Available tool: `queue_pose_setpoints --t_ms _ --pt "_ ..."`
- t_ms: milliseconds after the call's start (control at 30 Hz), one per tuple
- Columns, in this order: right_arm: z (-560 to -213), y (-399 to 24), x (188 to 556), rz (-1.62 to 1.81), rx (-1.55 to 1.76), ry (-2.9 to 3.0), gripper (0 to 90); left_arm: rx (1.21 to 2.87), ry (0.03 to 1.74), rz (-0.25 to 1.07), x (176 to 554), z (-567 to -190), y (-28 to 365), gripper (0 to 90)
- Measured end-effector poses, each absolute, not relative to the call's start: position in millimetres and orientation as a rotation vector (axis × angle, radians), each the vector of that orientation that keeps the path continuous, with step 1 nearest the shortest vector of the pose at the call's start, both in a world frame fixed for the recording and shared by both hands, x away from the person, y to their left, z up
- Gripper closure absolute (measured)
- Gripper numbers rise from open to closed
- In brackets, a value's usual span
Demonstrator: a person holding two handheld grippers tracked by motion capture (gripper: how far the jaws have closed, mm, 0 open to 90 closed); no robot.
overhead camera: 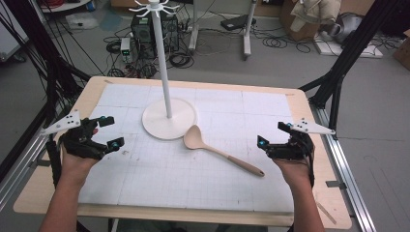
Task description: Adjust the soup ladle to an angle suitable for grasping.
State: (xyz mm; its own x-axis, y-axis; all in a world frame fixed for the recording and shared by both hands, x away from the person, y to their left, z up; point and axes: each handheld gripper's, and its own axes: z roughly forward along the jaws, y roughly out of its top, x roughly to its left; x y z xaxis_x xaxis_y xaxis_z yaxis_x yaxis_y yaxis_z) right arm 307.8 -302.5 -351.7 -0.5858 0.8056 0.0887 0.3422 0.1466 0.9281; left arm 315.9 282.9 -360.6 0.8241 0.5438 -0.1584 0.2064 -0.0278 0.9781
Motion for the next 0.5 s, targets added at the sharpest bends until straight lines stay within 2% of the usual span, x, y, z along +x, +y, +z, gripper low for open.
queue_pose_setpoints --t_ms 500 --pt "-350.4 -300.4 315.4 1.356 1.094 2.048 0.2 1.61 0.596 0.314 319.1 -363.6 286.6 1.7"
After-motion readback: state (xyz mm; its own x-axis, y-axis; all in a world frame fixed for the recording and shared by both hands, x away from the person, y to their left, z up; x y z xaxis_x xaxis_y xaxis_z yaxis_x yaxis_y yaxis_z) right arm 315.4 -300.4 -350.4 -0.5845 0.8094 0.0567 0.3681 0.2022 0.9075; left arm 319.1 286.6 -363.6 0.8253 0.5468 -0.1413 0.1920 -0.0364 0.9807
